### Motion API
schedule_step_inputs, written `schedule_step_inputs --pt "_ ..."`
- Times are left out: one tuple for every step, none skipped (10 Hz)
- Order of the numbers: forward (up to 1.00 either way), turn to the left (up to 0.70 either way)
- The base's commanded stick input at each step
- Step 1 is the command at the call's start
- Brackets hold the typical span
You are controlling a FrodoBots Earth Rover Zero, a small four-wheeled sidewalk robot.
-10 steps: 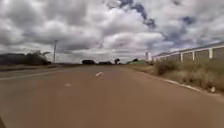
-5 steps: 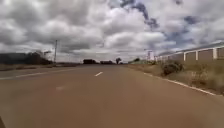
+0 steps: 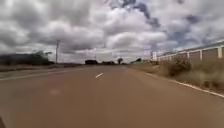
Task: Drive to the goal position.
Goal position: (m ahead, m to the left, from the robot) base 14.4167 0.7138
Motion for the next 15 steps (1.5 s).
schedule_step_inputs --pt "0.85 0.00" --pt "0.85 0.00" --pt "0.85 0.00" --pt "0.85 0.00" --pt "0.85 0.00" --pt "0.85 0.00" --pt "0.85 0.00" --pt "0.85 0.00" --pt "0.85 0.00" --pt "0.85 0.00" --pt "0.85 0.00" --pt "0.80 0.00" --pt "0.84 0.00" --pt "0.85 0.00" --pt "0.85 0.00"
